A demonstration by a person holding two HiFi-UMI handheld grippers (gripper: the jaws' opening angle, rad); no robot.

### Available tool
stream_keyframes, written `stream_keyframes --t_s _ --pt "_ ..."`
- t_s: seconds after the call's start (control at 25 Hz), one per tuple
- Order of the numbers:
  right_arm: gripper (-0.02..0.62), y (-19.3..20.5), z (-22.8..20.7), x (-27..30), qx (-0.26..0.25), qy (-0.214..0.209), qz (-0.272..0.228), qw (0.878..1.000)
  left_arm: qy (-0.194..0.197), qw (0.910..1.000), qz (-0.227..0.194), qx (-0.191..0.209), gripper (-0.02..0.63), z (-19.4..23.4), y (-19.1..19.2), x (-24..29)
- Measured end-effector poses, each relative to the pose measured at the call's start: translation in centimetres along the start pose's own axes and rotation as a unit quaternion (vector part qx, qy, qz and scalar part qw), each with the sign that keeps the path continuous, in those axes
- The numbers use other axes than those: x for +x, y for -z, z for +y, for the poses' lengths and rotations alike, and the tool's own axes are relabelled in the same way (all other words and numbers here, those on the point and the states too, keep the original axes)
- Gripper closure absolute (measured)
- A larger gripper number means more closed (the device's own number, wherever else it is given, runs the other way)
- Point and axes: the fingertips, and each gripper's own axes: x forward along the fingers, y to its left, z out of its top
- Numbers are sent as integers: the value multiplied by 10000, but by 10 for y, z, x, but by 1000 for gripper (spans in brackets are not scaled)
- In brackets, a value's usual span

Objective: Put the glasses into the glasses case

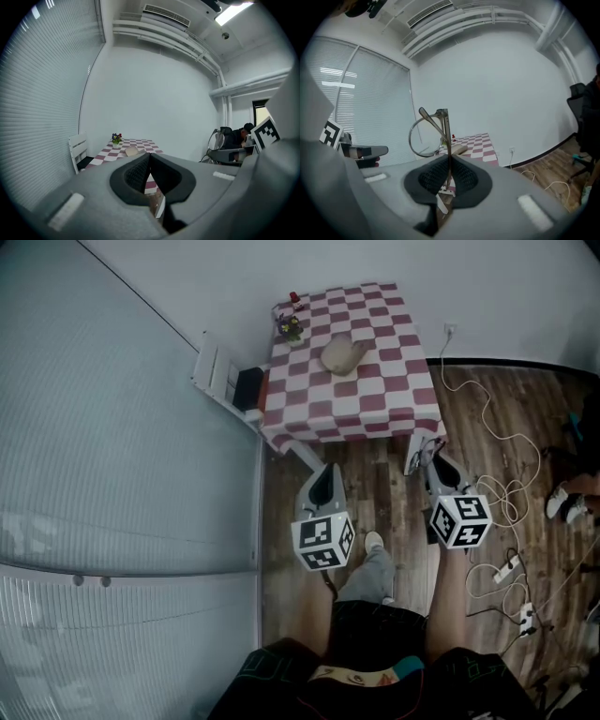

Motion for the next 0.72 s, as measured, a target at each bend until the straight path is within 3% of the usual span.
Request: stream_keyframes --t_s 0.32,0.72 --pt "578 -10 -4 60 -53 -21 168 9998 12 9998 144 -131 597 28 -5 56" --pt "578 -19 -5 122 -456 -84 496 9977 -134 9979 209 -596 597 67 4 111"
